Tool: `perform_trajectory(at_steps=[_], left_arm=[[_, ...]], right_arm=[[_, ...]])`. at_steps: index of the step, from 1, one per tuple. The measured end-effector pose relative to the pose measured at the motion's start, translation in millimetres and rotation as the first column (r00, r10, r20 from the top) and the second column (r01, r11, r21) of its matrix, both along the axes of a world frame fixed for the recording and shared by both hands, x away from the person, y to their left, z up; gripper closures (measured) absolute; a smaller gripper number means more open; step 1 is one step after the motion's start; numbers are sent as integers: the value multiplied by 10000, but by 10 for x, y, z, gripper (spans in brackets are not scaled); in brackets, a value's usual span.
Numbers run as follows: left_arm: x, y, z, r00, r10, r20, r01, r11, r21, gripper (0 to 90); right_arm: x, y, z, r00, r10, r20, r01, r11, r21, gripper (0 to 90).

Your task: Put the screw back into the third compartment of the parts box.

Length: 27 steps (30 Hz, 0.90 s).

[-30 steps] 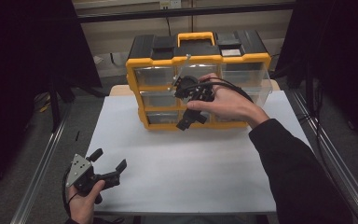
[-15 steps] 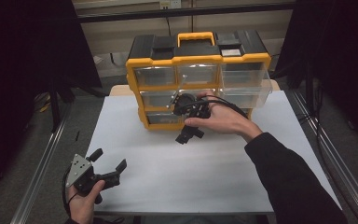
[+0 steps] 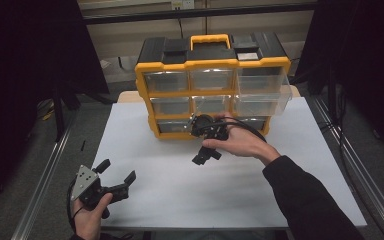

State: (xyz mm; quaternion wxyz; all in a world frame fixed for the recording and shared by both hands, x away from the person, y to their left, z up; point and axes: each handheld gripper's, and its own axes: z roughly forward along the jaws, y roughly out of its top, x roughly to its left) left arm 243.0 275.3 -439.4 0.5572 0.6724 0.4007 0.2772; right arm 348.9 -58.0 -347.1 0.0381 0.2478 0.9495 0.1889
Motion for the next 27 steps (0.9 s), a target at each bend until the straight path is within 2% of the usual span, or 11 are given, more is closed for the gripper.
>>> perform_trajectory(at_steps=[4,5,8,9,10,12,14,17,19,27], left_arm=[[1,-2,-3,10000,39,-12,-39,10000,33,23],[3,-12,-8,10000,87,-24,-87,9999,-75,23],[4,-4,-7,10000,49,-38,-49,10000,87,23],[3,-3,-6,10000,48,-37,-48,9999,96,23],[4,-16,-9,9999,105,-23,-105,9999,-112,23],[3,-11,-9,10000,95,-27,-95,9999,-63,23],[3,-8,-9,10000,54,-37,-54,10000,13,23],[3,-9,-8,10000,66,-32,-66,10000,20,23],[3,-8,-8,10000,73,-35,-73,10000,22,23],[2,-9,-8,10000,72,-33,-72,10000,17,23]], right_arm=[[4,-58,-143,9996,-223,-159,222,9998,-24,50],[6,-71,-177,9994,-286,-207,286,9996,-3,51],[14,-108,-264,9986,-439,-284,440,9990,27,52],[12,-116,-290,9983,-530,-227,531,9986,55,52],[4,-120,-314,9976,-641,-245,644,9979,112,53],[-8,-141,-362,9982,-578,-156,581,9981,210,50],[-34,-155,-414,9970,-753,-181,758,9967,277,50],[-56,-183,-501,9970,-731,-234,737,9970,230,46],[-69,-198,-542,9967,-792,-157,795,9966,199,47],[-106,-302,-659,9914,-1299,174,1283,9891,717,45]])
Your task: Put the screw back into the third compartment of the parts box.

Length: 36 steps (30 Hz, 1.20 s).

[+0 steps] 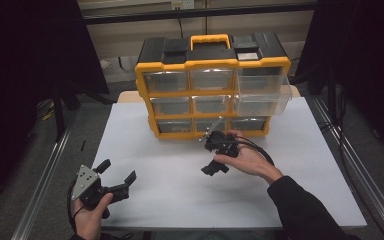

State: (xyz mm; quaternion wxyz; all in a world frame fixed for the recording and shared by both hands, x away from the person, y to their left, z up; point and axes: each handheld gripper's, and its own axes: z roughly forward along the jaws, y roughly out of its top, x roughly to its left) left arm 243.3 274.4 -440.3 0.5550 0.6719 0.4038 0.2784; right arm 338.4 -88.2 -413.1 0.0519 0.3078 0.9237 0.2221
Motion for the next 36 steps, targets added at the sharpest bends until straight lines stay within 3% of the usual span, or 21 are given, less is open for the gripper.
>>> perform_trajectory(at_steps=[4,10,11,12,15,16,17,20,24,26,28,30,36], left_arm=[[-1,-1,1,10000,1,1,-1,10000,5,23],[0,4,1,10000,-30,-12,30,10000,78,23],[-2,2,1,10000,3,-15,-3,10000,59,23],[-2,1,1,10000,5,-17,-5,10000,63,23],[-4,0,1,10000,2,-13,-2,10000,55,23],[-1,2,1,10000,-23,-16,23,10000,54,23],[1,4,1,10000,-32,-11,32,10000,70,23],[-2,5,2,10000,-7,-13,7,10000,81,23],[0,-1,-1,10000,21,-22,-21,10000,-83,23],[1,-1,-2,10000,-3,-2,3,9999,-114,23],[0,-2,-2,10000,20,-24,-20,10000,-87,23],[0,-2,-2,10000,33,-31,-33,10000,-93,23],[6,11,-10,10000,-56,-27,55,9999,-84,23]], right_arm=[[-29,-47,-40,9994,-292,159,291,9996,60,51],[-86,-153,-84,9960,-758,469,718,9941,816,56],[-75,-176,-105,9953,-535,807,457,9944,953,63],[-107,-185,-99,9950,-871,483,823,9922,939,63],[-121,-243,-132,9902,-776,1164,638,9909,1183,67],[-143,-255,-133,9906,-904,1023,781,9899,1183,59],[-146,-271,-145,9868,-842,1385,679,9907,1181,56],[-173,-313,-133,9799,-1113,1657,889,9866,1370,57],[-209,-374,-115,9675,-1571,1983,1183,9737,1946,55],[-231,-404,-113,9568,-1956,2150,1473,9639,2217,57],[-250,-444,-104,9570,-2040,2064,1528,9588,2393,58],[-275,-479,-96,9505,-2264,2128,1756,9564,2333,60],[-348,-605,-90,9394,-2493,2354,1816,9441,2752,52]])
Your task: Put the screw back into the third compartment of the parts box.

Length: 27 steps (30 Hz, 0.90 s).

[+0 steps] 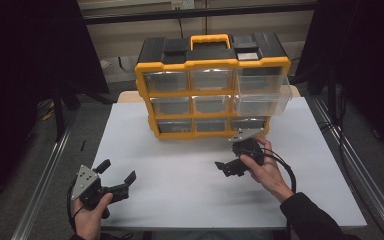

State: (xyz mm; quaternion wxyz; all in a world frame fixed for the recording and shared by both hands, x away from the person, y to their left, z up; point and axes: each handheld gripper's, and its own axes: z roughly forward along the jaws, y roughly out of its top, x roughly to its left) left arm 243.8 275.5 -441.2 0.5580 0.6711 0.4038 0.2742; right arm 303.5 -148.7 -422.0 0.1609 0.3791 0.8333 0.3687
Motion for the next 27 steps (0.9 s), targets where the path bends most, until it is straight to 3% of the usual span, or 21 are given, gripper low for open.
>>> perform_trajectory(at_steps=[2,7,11,15,18,22,24,27], left_arm=[[5,8,-3,10000,2,-36,-3,10000,-26,23],[0,14,-1,10000,49,-33,-49,10000,-67,23],[-1,5,-1,10000,32,-9,-32,10000,-68,23],[-10,1,8,10000,53,-19,-53,10000,71,23],[-14,2,13,10000,4,-1,-4,9997,234,23],[-11,-8,9,10000,74,-8,-74,9999,126,23],[-11,-8,9,10000,61,-18,-61,9999,153,23],[-14,-6,11,10000,48,-7,-48,9999,155,23]], right_arm=[[-26,-35,2,9997,-245,-25,245,9995,181,56],[-103,-155,1,9960,-772,454,747,9957,542,64],[-182,-238,16,9935,-997,541,945,9912,928,68],[-264,-303,15,9923,-1042,677,974,9904,978,43],[-332,-369,-6,9871,-1294,945,1210,9886,901,44],[-462,-488,-25,9782,-1711,1174,1590,9816,1057,58],[-521,-544,-33,9677,-2082,1420,1933,9748,1119,61],[-568,-623,-42,9588,-2356,1586,2155,9673,1340,62]])
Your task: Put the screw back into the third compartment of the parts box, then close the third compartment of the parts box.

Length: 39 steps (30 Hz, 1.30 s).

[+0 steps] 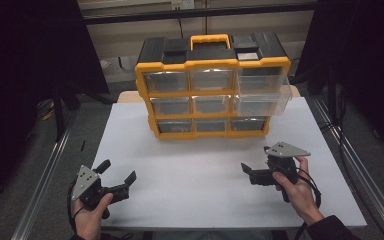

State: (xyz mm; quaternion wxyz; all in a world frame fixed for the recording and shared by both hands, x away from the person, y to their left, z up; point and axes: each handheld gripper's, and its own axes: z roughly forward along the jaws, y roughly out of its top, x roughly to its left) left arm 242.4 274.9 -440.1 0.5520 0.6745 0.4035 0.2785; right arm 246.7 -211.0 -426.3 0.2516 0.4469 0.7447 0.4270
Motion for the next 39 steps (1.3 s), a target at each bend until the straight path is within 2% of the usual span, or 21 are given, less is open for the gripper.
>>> perform_trajectory(at_steps=[2,8,14,17,21,24,26,27,29,32,33,35,39], left_arm=[[0,6,0,10000,14,-9,-14,10000,4,23],[-4,7,0,10000,47,-16,-47,10000,-41,23],[-6,6,2,10000,39,-18,-39,10000,-10,23],[-2,7,-2,10000,85,-32,-85,10000,-38,23],[-3,0,0,10000,10,-8,-10,10000,13,23],[-6,1,2,10000,7,-7,-7,10000,36,23],[-2,-1,-1,10000,-4,-14,4,10000,13,23],[-1,-2,-2,10000,-22,-20,22,10000,17,23],[0,2,-3,10000,1,-25,-1,10000,46,23],[3,9,-6,10000,49,-17,-49,10000,48,23],[10,10,-12,10000,-51,-47,51,10000,-18,23],[13,0,-17,9999,96,-72,-97,9997,-202,23],[15,9,-16,10000,46,-70,-47,9999,-139,23]], right_arm=[[-33,-42,-7,10000,-58,-43,58,9999,152,58],[-165,-157,-39,9986,-455,261,452,9989,118,56],[-270,-319,-48,9962,-733,474,710,9963,476,48],[-332,-406,-63,9954,-867,416,835,9939,723,43],[-361,-481,-99,9936,-1063,390,1037,9925,645,39],[-353,-462,-110,9948,-943,395,921,9943,539,27],[-352,-438,-126,9953,-735,625,702,9961,536,18],[-352,-430,-131,9946,-751,714,707,9956,614,19],[-345,-417,-132,9955,-738,601,691,9947,767,19],[-340,-406,-132,9931,-843,819,790,9947,663,16],[-334,-401,-129,9940,-786,762,732,9948,711,13],[-335,-390,-111,9939,-812,748,754,9942,771,13],[-331,-346,-69,9936,-734,854,664,9944,826,17]])
